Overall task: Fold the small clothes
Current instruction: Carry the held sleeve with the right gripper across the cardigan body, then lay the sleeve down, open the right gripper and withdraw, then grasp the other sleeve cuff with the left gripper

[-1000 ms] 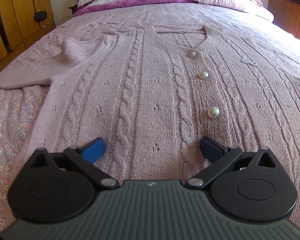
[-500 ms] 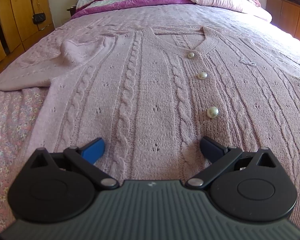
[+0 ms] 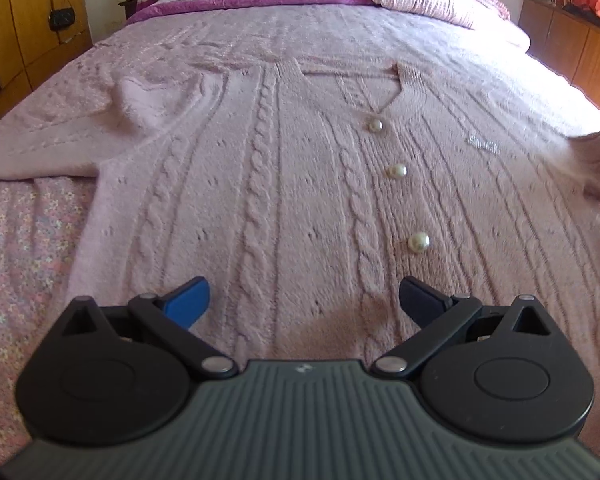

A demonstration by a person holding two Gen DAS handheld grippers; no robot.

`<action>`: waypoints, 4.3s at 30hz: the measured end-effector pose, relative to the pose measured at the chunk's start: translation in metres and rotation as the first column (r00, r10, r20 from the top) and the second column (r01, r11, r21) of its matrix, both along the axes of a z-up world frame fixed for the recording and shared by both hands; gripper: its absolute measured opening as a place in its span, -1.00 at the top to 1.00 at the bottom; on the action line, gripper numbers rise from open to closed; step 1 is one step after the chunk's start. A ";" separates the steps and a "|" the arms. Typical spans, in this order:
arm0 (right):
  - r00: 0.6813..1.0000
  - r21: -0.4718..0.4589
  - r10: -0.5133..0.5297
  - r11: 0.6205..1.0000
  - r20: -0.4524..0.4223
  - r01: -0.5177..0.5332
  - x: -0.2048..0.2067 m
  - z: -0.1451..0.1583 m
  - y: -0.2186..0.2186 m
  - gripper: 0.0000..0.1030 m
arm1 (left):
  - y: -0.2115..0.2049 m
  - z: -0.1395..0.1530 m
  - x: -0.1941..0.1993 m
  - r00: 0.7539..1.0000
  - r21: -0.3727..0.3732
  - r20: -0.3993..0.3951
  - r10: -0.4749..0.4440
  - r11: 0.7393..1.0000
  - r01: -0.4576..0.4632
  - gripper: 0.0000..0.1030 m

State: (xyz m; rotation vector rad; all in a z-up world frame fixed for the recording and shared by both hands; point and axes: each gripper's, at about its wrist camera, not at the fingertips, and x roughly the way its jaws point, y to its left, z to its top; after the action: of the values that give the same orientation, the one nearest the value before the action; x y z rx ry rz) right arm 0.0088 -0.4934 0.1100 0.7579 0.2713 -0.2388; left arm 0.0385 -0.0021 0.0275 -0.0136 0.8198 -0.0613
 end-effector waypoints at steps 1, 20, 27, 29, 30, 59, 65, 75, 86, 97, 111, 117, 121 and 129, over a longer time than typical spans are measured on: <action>1.000 -0.012 0.011 1.000 -0.001 -0.011 0.002 0.006 0.008 0.73 | 0.002 0.004 0.000 1.000 0.001 0.008 0.001 1.000 -0.001 -0.99; 0.971 -0.090 0.233 0.970 0.055 -0.227 0.041 0.089 0.182 0.73 | 0.054 0.044 0.007 0.997 0.094 0.072 0.019 0.995 -0.026 -1.00; 0.949 -0.142 0.313 0.941 0.029 -0.306 0.063 0.085 0.265 0.73 | 0.080 0.047 0.004 0.996 0.086 0.080 0.047 0.995 -0.054 -1.00; 0.941 -0.134 0.338 0.933 0.001 -0.335 0.071 0.075 0.287 0.73 | 0.088 0.049 0.004 0.995 0.084 0.085 0.059 0.994 -0.066 -0.99; 0.938 -0.135 0.347 0.929 -0.013 -0.346 0.074 0.069 0.299 0.73 | 0.092 0.049 0.003 0.994 0.082 0.087 0.065 0.994 -0.072 -0.99; 0.817 -0.139 0.517 0.817 -0.257 -0.560 0.063 -0.033 0.344 -0.33 | 0.071 0.043 0.018 0.994 0.097 0.098 -0.047 0.995 0.038 -0.99; 0.890 -0.315 0.381 0.837 -0.252 -0.448 0.025 -0.029 0.300 -0.47 | 0.036 0.047 0.037 0.984 0.123 0.132 -0.121 0.987 0.105 -0.99; 0.926 -0.344 0.212 0.884 -0.313 -0.318 0.012 -0.054 0.252 -0.57 | -0.030 0.035 0.069 0.956 0.264 0.114 -0.270 0.936 0.233 -0.79; 0.934 -0.311 0.210 0.902 -0.290 -0.300 0.009 -0.079 0.234 -0.77 | -0.057 0.032 0.084 0.927 0.326 0.137 -0.349 0.900 0.290 -0.78; 0.948 -0.244 0.183 0.938 -0.260 -0.247 0.014 -0.094 0.222 -0.85 | -0.089 0.020 0.094 0.914 0.422 0.145 -0.379 0.859 0.289 -0.52; 0.952 -0.253 0.202 0.932 -0.231 -0.259 0.014 -0.106 0.224 -0.96 | -0.127 0.005 0.101 0.807 0.486 0.086 -0.584 0.732 0.478 -0.48; 0.952 -0.251 0.209 0.931 -0.222 -0.263 0.014 -0.109 0.223 -0.99 | -0.145 -0.005 0.104 0.763 0.535 0.080 -0.642 0.673 0.510 -0.03; 0.952 -0.248 0.214 0.932 -0.216 -0.266 0.014 -0.110 0.222 -1.00 | -0.147 -0.013 0.110 0.779 0.508 0.065 -0.624 0.693 0.512 0.82; 0.953 -0.247 0.217 0.932 -0.211 -0.267 0.015 -0.111 0.221 -1.00 | -0.099 0.033 0.114 0.860 0.382 0.228 -0.455 0.855 0.351 0.83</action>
State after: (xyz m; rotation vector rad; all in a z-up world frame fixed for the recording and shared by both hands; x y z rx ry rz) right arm 0.0241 -0.2728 -0.0012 0.4223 0.4910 -0.1064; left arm 0.1525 -0.1014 0.0608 0.4817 0.4933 -0.3232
